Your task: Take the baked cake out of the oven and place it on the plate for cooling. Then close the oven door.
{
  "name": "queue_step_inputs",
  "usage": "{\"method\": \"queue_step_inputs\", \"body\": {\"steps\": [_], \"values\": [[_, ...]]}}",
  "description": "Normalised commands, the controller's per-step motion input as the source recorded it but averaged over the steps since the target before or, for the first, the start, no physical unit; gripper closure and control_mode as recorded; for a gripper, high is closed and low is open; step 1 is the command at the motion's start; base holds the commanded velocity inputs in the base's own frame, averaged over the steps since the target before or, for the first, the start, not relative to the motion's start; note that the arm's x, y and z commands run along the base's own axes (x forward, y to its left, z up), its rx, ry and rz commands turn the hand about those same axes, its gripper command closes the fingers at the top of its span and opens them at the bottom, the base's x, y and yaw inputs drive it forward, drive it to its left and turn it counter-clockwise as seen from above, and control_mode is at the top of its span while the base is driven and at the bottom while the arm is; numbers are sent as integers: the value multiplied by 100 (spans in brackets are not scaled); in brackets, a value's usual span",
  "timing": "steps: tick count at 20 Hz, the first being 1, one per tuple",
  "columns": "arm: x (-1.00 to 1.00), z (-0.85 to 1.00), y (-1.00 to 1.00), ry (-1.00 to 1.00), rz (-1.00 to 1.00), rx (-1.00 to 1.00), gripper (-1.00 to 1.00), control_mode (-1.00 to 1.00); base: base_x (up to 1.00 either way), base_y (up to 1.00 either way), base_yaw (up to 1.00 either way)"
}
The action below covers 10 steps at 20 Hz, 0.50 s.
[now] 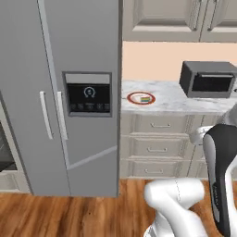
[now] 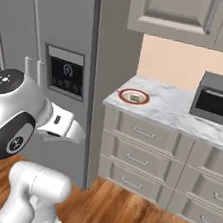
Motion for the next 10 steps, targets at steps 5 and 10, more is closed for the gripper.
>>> {"method": "queue_step_inputs", "body": {"steps": [5,10], "values": [[0,0,0,0,0,0,-100,100,-36,100,-38],[0,0,0,0,0,0,-100,100,-6,100,-30]]}}
